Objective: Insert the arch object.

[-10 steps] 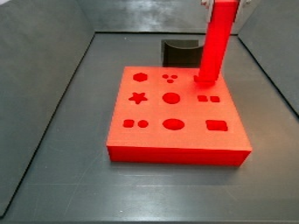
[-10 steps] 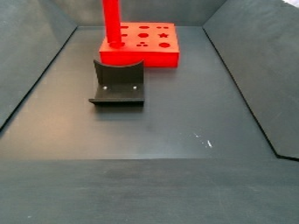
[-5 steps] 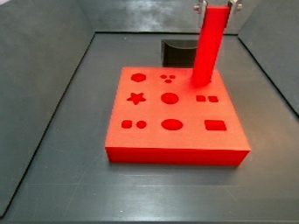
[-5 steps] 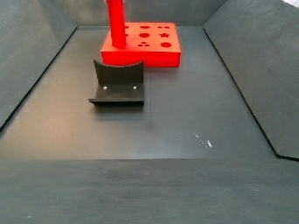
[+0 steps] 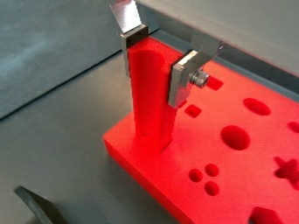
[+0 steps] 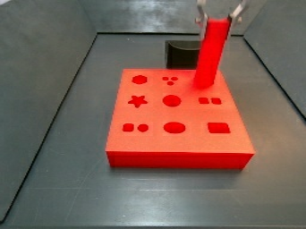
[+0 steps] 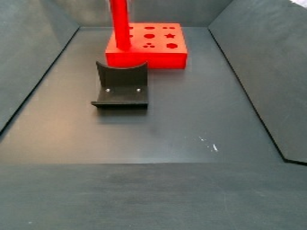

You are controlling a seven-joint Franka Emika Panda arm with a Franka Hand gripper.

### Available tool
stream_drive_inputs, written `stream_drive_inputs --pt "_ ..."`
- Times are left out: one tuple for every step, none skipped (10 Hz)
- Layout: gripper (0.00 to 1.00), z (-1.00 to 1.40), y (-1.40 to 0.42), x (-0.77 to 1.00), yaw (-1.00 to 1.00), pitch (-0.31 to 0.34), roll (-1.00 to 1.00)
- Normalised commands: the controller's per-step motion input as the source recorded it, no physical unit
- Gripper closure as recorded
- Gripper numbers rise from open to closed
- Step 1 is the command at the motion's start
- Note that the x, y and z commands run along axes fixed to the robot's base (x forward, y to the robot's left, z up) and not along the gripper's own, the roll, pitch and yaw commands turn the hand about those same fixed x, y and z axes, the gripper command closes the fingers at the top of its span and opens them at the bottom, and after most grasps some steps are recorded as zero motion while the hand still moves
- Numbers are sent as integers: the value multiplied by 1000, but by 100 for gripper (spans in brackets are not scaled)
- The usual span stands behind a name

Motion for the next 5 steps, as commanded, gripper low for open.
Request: stream_drive_inputs --pt "100 -480 0 69 129 -30 81" --pt "100 -480 0 26 106 -21 113" --pt "100 -403 0 31 46 0 150" --pt "100 -40 6 0 0 0 0" --pt "100 0 0 0 0 0 0"
